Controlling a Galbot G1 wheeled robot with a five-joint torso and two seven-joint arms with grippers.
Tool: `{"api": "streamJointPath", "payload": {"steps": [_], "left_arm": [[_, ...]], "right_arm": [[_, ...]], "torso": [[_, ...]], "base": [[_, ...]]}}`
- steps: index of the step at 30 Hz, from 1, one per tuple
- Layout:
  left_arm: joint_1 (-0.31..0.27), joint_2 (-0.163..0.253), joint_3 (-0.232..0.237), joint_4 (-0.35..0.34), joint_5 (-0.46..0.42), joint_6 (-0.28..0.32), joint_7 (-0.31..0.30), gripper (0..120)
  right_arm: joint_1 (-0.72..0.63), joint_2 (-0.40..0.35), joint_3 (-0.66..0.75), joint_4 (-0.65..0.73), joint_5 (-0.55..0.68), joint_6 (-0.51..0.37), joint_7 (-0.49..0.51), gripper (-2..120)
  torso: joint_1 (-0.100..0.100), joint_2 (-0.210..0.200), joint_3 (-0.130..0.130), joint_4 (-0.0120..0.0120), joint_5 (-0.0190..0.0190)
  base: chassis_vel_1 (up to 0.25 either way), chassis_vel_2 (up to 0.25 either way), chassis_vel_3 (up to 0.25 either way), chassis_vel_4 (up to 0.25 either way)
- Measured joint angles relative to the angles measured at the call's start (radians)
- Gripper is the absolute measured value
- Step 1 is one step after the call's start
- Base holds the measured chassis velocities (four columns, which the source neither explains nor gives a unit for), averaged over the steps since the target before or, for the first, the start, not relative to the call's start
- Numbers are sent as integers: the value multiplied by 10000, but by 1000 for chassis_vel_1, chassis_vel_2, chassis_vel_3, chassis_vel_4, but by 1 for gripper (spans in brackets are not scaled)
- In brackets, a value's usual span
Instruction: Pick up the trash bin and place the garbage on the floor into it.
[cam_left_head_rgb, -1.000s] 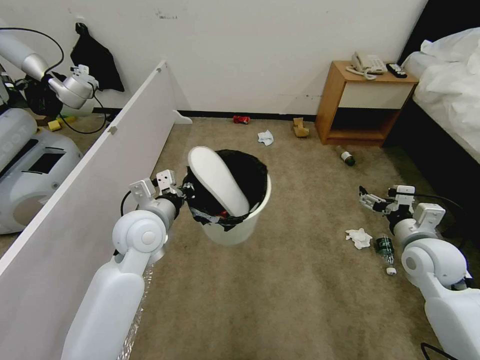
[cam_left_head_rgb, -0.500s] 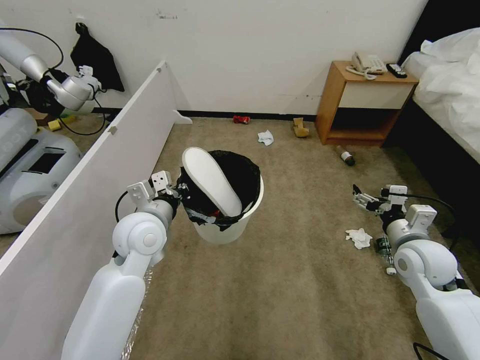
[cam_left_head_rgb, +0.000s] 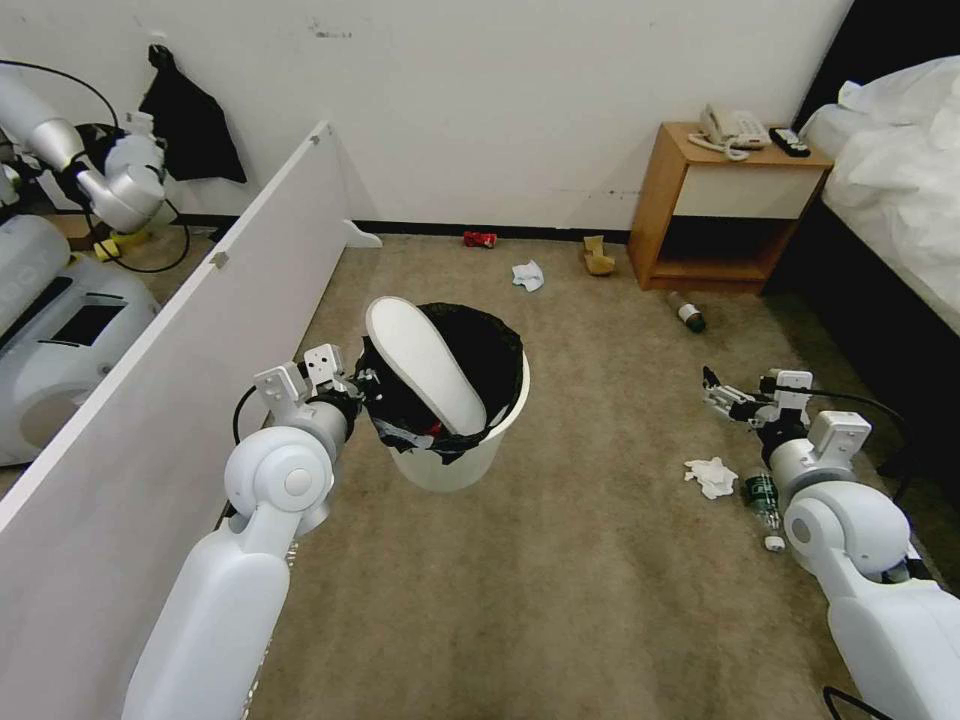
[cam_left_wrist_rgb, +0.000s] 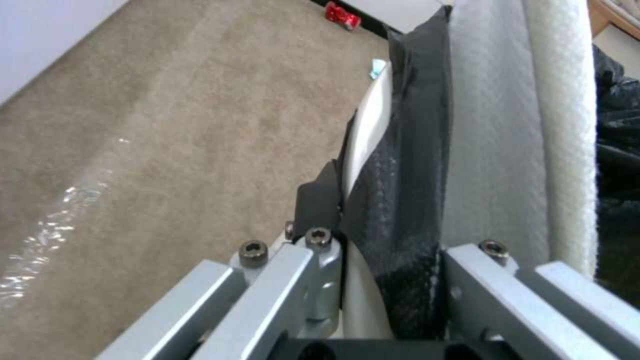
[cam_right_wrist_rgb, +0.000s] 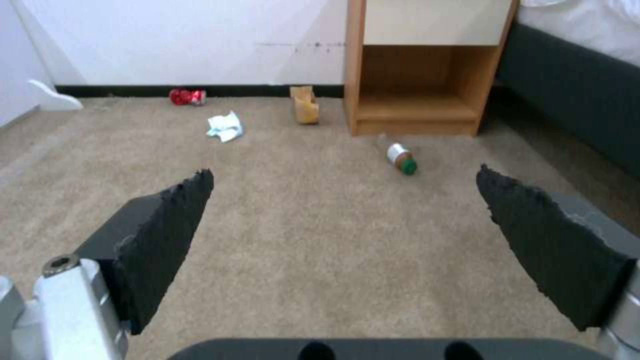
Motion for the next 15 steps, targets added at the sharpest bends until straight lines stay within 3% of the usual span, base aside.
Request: {"api": "streamJointPath", "payload": {"steps": [15], "left_arm": [[43,-67,42,-55,4,0,-57,4]], "right_arm": [[-2,-75,23,74,248,23,-103,100]], "torso": [[0,0,-1,4,-3]], "base": [[-1,-3,-1,1]]}}
